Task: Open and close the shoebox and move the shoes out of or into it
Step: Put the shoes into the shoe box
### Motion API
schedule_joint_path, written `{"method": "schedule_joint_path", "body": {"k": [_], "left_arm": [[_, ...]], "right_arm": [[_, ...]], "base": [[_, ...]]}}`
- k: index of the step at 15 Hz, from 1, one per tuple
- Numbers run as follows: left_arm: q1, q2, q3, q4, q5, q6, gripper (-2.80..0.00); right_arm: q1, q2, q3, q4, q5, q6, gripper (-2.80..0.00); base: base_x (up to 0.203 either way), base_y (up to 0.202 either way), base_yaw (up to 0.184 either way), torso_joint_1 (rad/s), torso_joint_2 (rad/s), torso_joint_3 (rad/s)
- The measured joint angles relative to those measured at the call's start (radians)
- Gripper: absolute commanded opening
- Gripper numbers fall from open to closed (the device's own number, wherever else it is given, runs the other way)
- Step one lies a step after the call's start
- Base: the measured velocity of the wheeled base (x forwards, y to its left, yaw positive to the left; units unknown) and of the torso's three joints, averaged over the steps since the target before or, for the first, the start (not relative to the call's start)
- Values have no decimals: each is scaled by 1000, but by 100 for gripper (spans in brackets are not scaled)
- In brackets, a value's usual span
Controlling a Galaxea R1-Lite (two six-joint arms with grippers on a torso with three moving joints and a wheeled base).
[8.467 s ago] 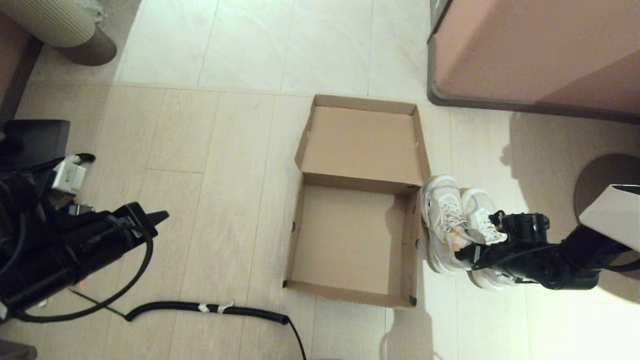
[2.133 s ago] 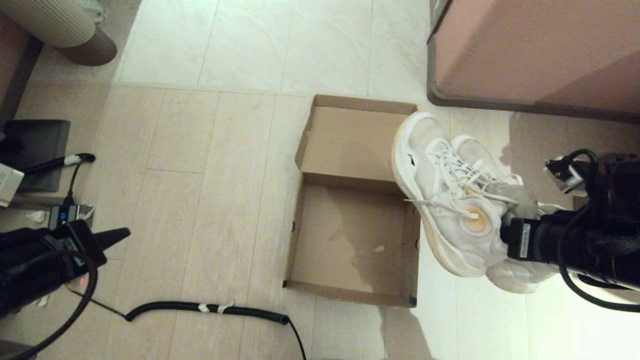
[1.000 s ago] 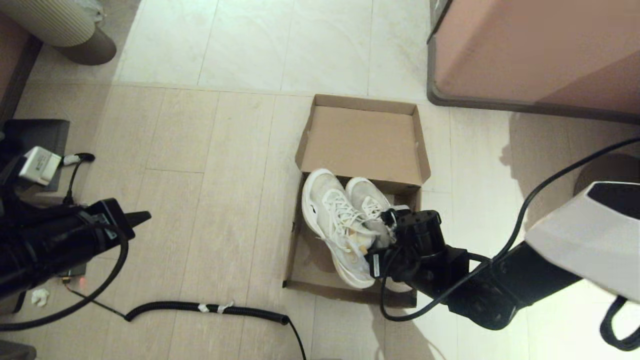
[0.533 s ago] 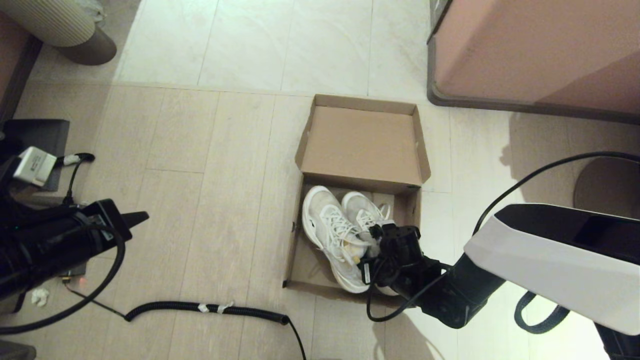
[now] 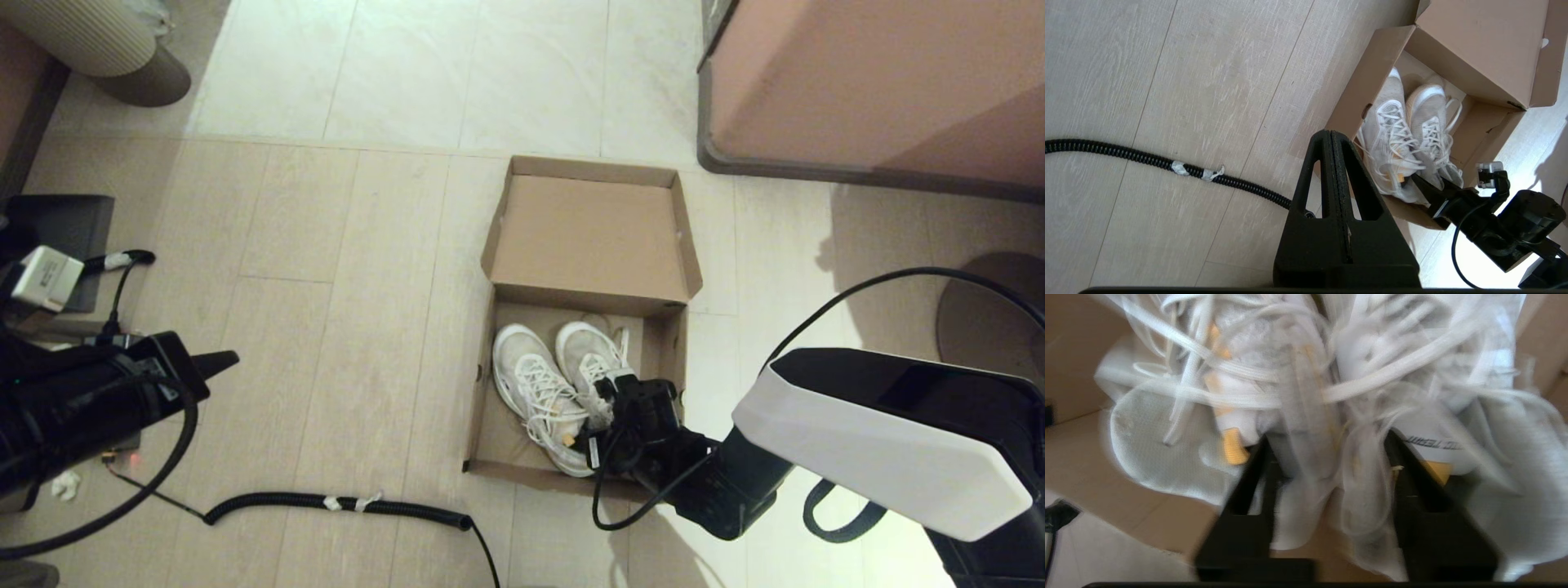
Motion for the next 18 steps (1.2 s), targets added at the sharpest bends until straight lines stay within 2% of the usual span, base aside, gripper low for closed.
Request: {"method": "schedule_joint_path", "body": {"k": [5, 8, 11, 15, 16, 18], "left_arm": [[-12, 3, 0, 0, -2, -1, -280], [-62, 29, -29, -4, 4, -5, -280], [-120, 62, -87, -7, 52, -8, -280], [-139, 62, -90, 3, 71, -7, -280], [-140, 51, -71, 3, 90, -7, -280], [-139, 16, -17, -2, 115, -11, -280]], "right_arm": [[0, -72, 59, 6, -4, 2, 0], [1, -193, 172, 6, -9, 5, 0], [2, -331, 287, 5, -32, 7, 0], [7, -476, 417, 4, -87, 11, 0], [9, -502, 447, 2, -98, 11, -280], [8, -549, 504, 1, -110, 13, -280]], "base": [[0, 0, 0, 0, 0, 0], [0, 0, 0, 0, 0, 0], [0, 0, 0, 0, 0, 0], [0, 0, 0, 0, 0, 0], [0, 0, 0, 0, 0, 0], [0, 0, 0, 0, 0, 0]]}}
